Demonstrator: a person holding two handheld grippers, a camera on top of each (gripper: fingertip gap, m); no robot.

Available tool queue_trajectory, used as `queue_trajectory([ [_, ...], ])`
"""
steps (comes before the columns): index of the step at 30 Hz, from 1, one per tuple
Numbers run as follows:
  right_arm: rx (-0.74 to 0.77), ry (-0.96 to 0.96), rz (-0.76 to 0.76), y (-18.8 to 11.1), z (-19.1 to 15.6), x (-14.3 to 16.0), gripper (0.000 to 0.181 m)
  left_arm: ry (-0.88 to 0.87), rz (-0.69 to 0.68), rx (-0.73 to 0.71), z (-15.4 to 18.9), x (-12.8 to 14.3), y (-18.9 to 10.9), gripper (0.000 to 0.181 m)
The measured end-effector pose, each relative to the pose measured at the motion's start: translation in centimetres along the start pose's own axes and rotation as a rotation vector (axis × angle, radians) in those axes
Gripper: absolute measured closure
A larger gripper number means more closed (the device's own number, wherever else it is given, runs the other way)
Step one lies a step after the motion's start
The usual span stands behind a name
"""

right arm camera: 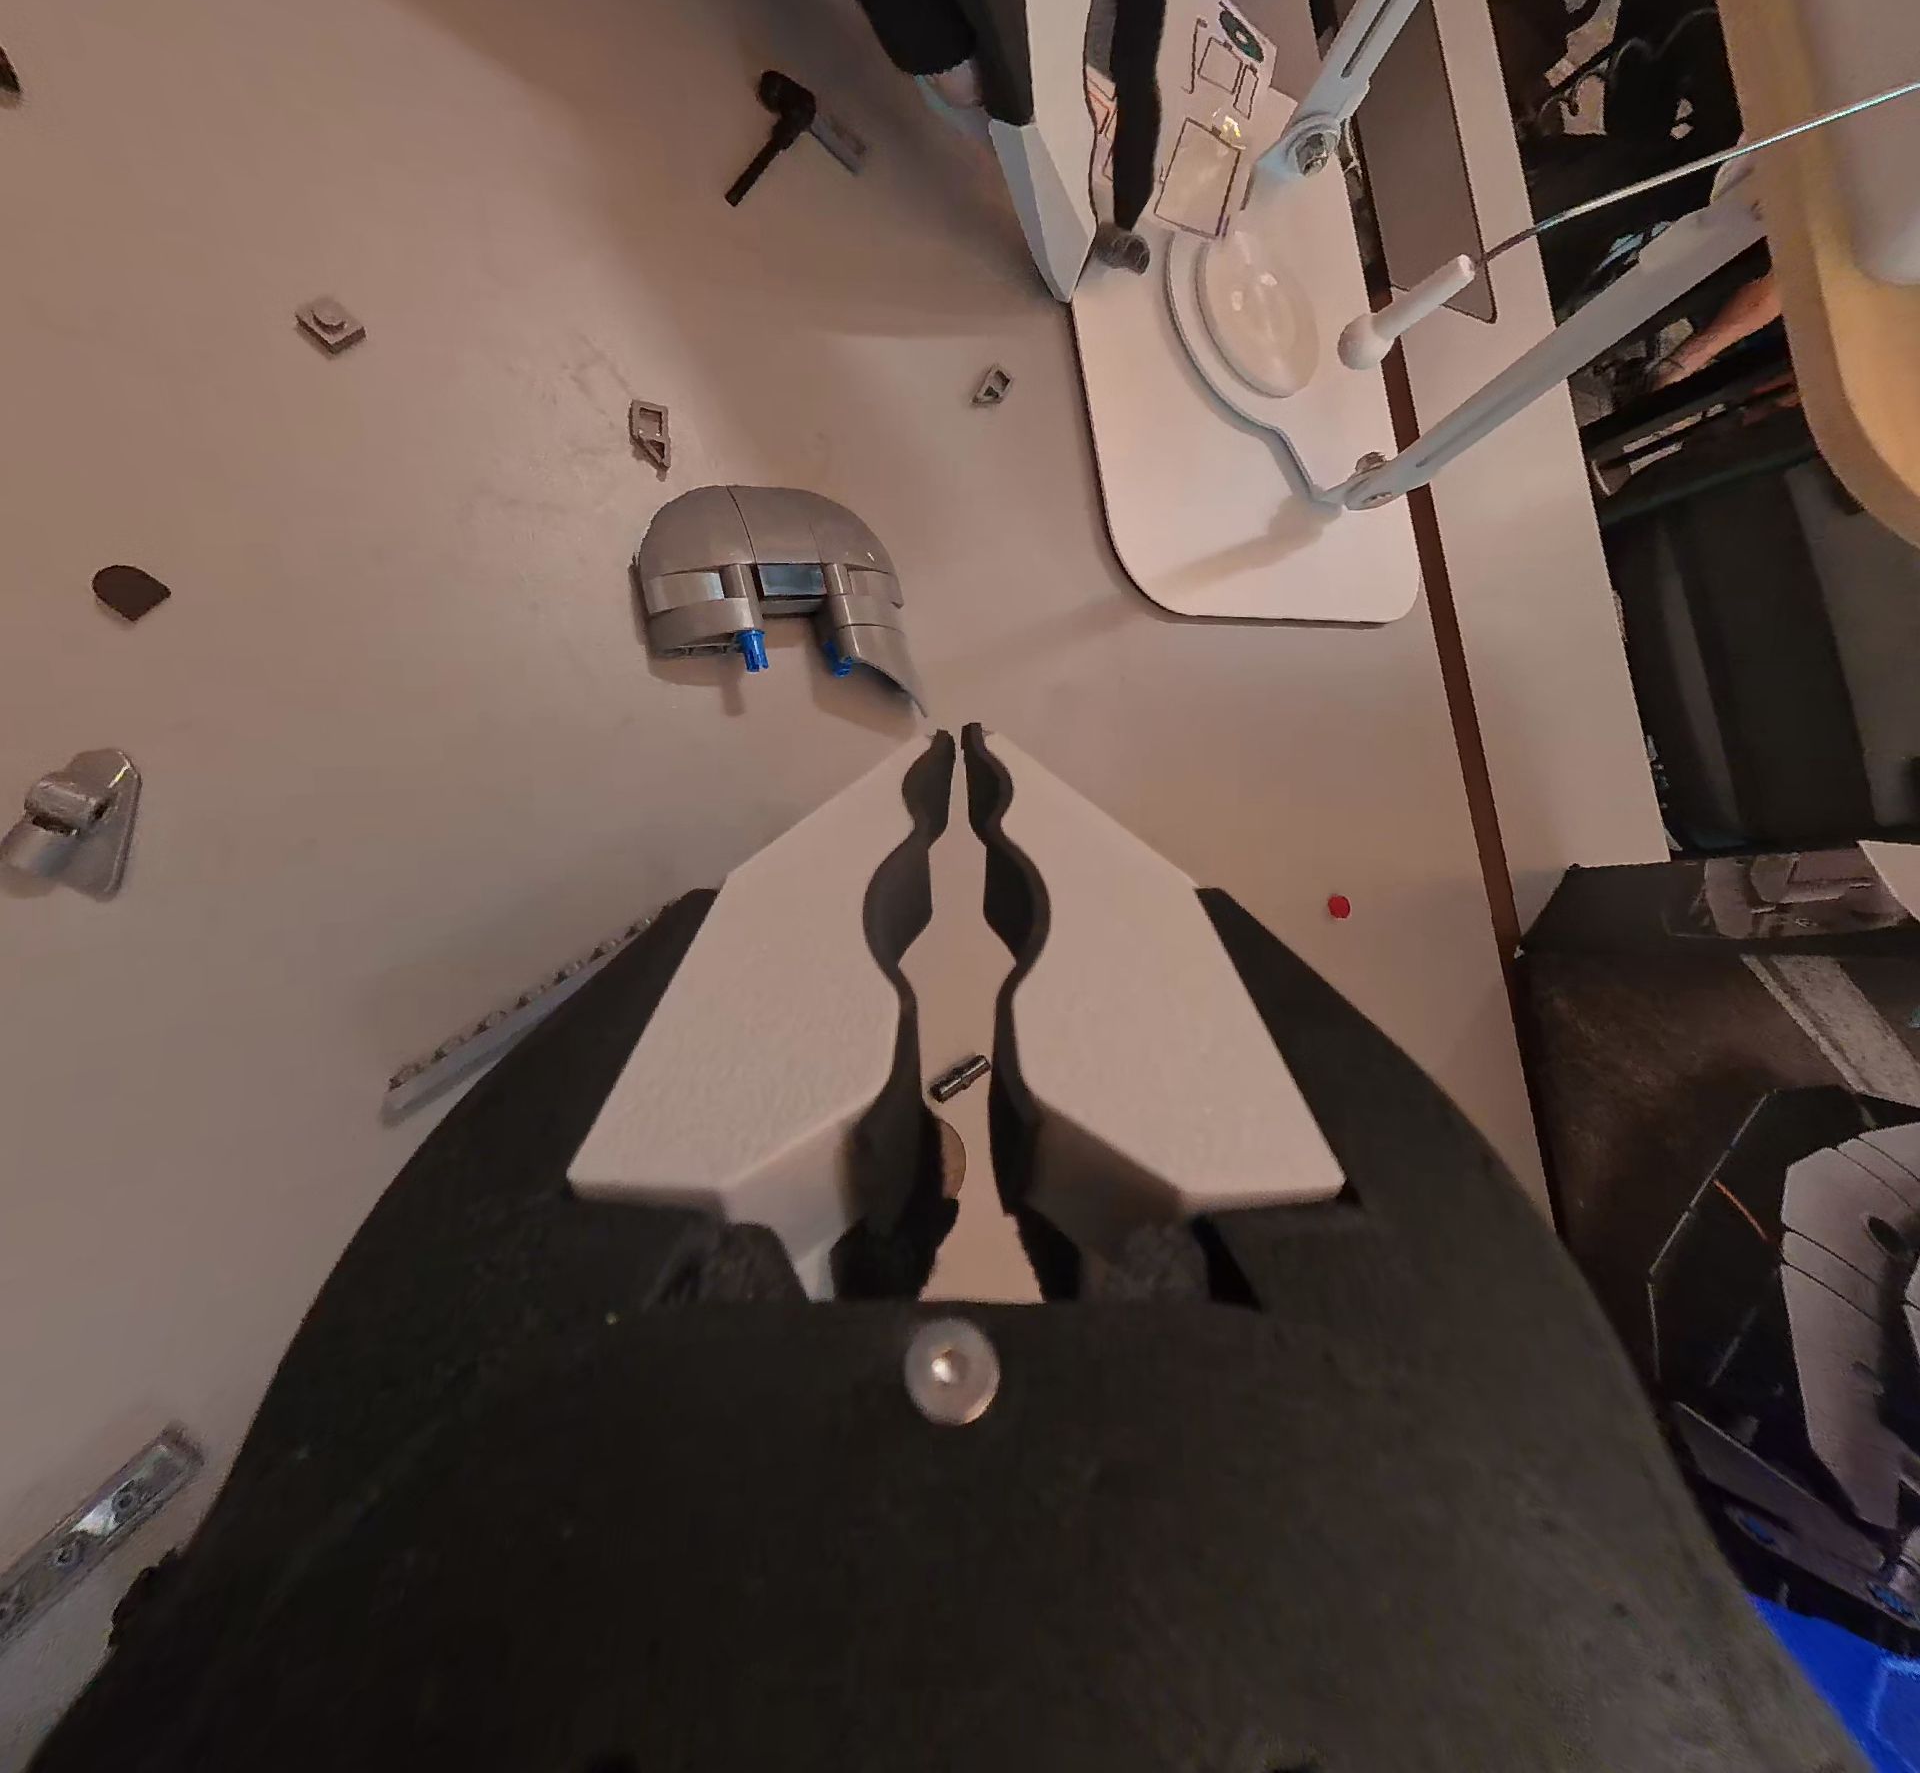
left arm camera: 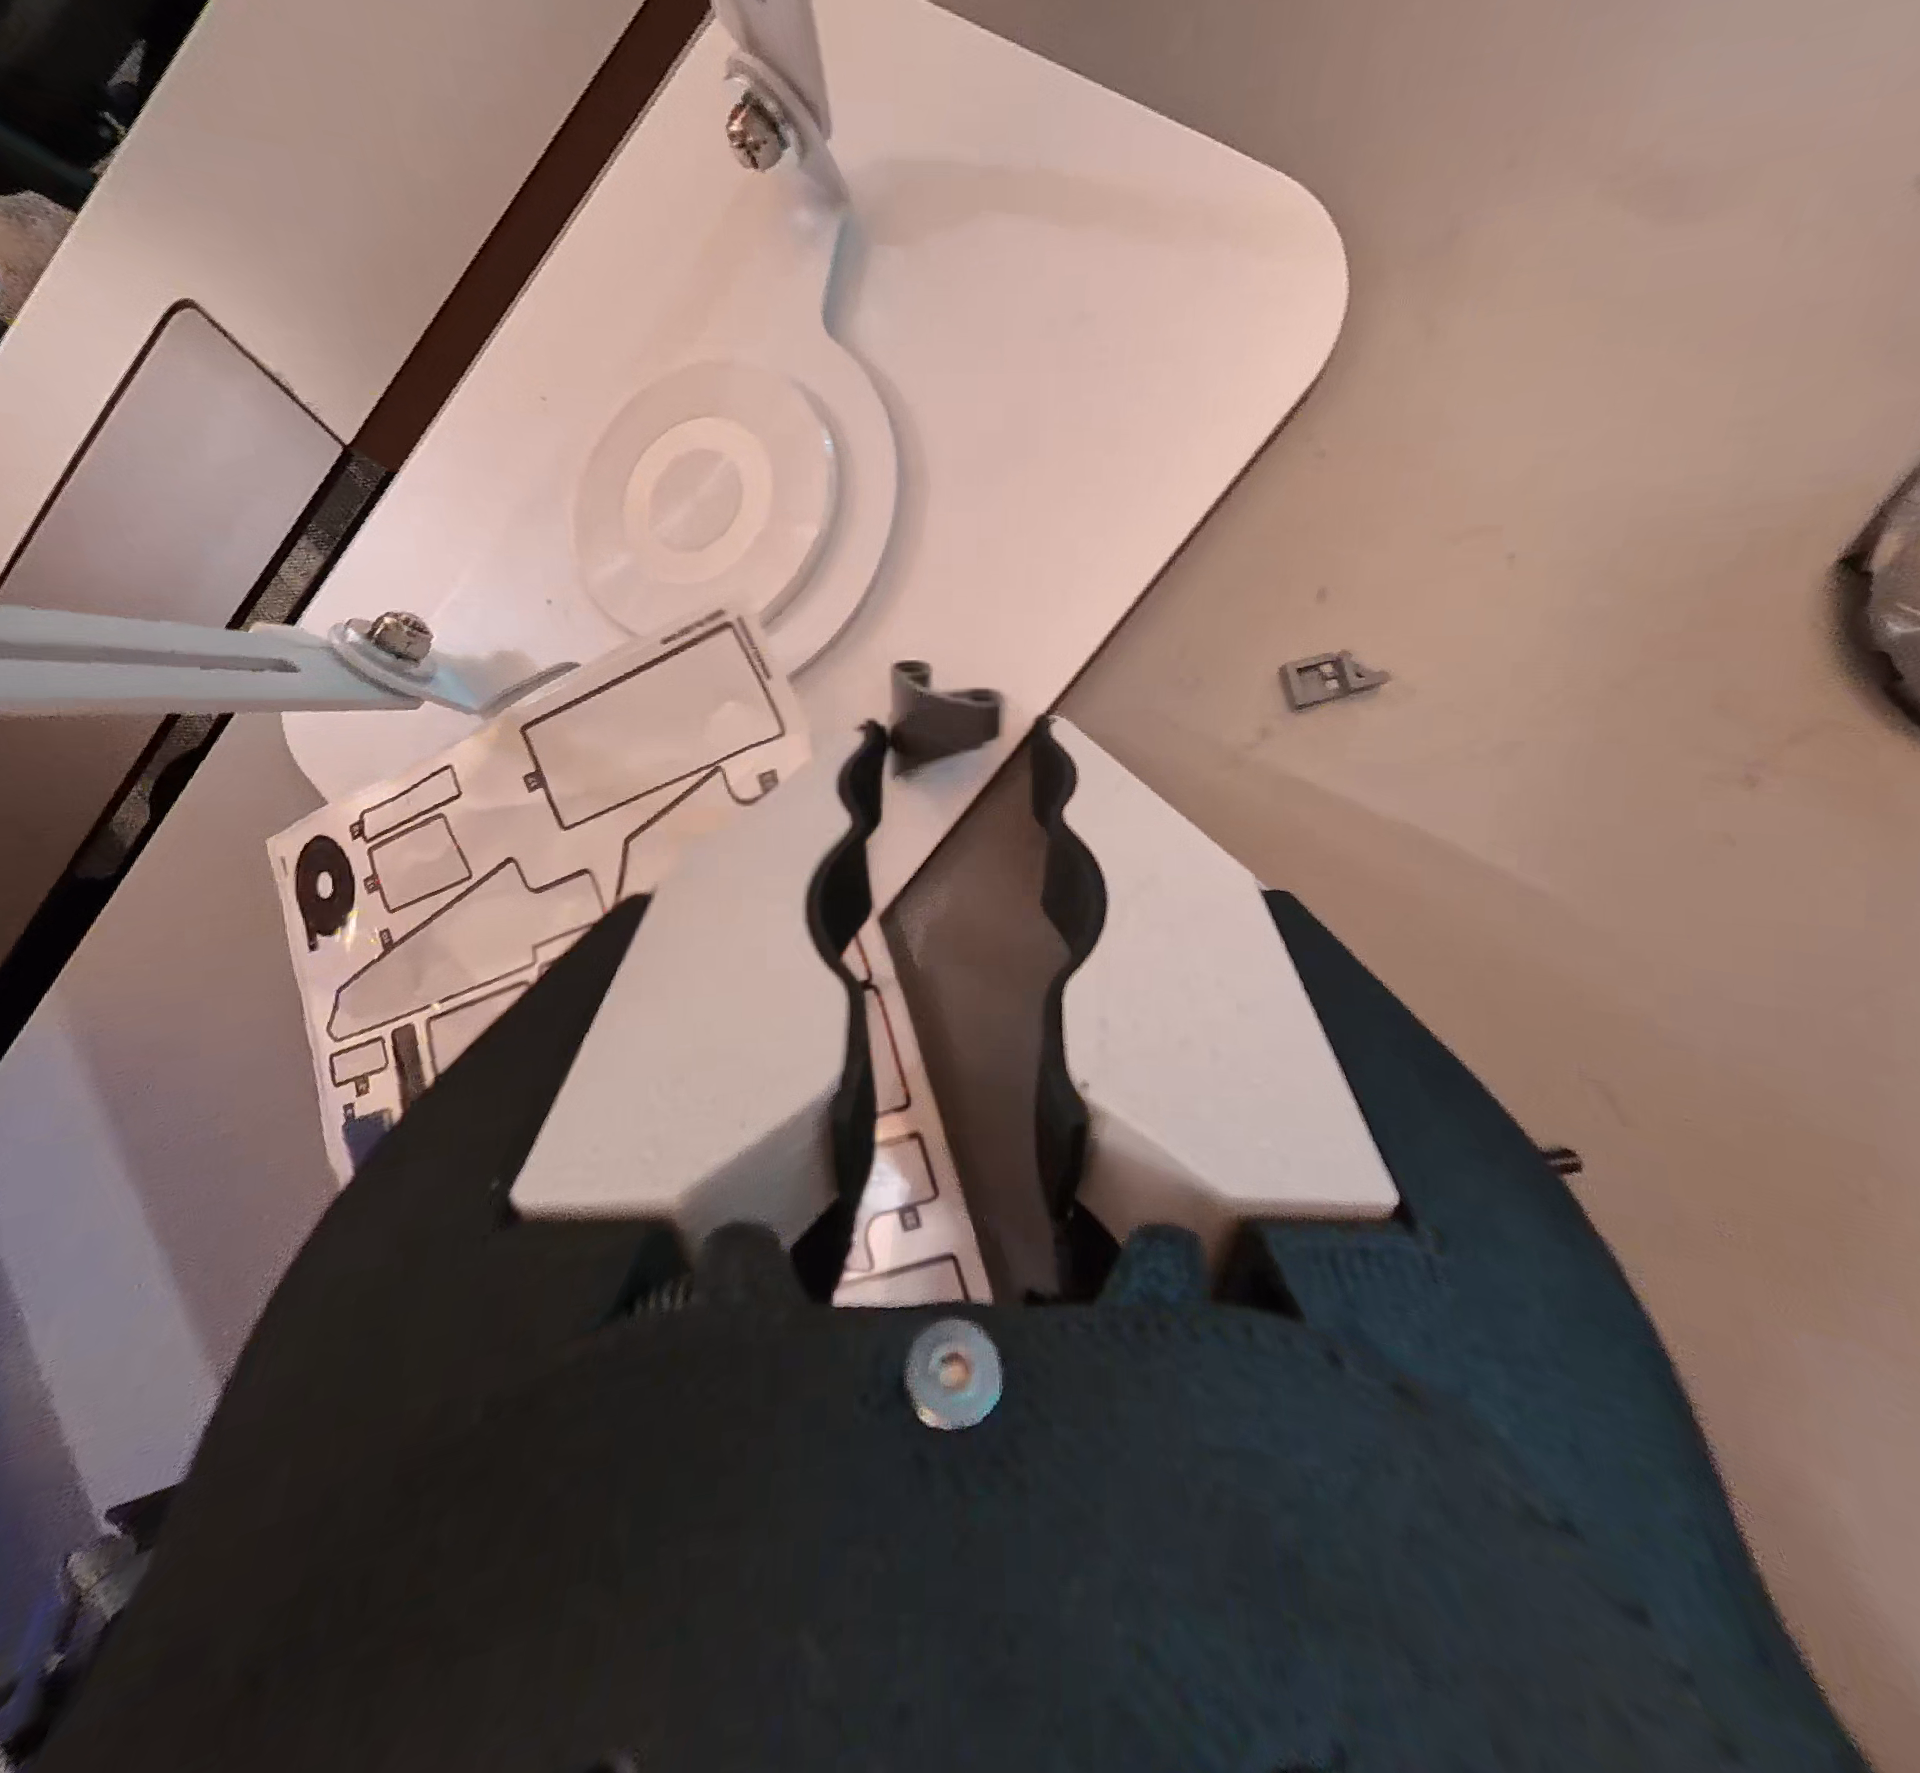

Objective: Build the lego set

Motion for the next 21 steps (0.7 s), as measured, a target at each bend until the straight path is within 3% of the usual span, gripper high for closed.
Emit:
queue_trajectory([
  [7, 0.002, 0.004, 0.003, -0.1, 0.1, 0.1, 0.181, 0.054, 0.003, 0.021, 0.8, 0.0, -0.6, 0.177],
  [15, -0.003, 0.006, 0.003, 0.0, 0.1, 0.1, 0.181, 0.06, 0.035, 0.037, 1.0, -0.4, -0.6, 0.164],
  [18, -0.004, 0.006, 0.002, 0.0, 0.1, 0.2, 0.181, 0.083, 0.038, 0.011, 1.0, -0.4, -0.3, 0.175],
  [21, -0.003, 0.008, 0.004, 0.0, 0.1, 0.2, 0.181, 0.062, 0.073, 0.017, 0.8, -0.8, -0.5, 0.172],
])
Point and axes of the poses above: each gripper's, where its closed fingertips meet, y out along the fingers, x out of its underside, z = x × y across the jaws, the point moved 6 cm from there along -y, back along the fingers, and after that the axes turned 15 degrees about -x, right-handed, at the moved point
